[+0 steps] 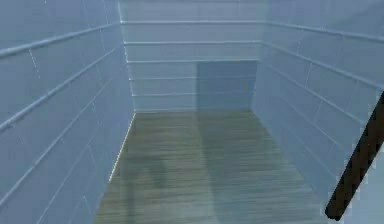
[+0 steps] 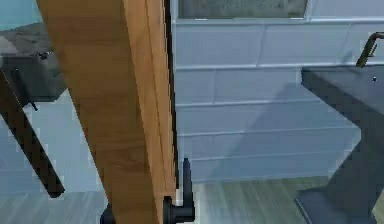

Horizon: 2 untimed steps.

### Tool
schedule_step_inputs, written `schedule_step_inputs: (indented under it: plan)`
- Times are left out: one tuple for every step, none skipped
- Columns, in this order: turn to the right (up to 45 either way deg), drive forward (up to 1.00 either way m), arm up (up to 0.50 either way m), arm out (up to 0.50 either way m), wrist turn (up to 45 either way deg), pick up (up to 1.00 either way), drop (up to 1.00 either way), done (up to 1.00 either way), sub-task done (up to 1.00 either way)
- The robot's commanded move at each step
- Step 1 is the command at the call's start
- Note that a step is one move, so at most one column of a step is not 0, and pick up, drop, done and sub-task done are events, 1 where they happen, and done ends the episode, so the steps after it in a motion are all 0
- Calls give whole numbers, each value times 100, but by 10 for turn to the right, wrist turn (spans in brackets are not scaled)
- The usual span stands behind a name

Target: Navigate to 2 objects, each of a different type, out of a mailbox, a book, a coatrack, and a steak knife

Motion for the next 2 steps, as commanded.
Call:
schedule_step_inputs:
  plan:
    - [-420, 0, 0, 0, 0, 0, 0, 0, 0]
    - [0, 5, 0, 0, 0, 0, 0, 0, 0]
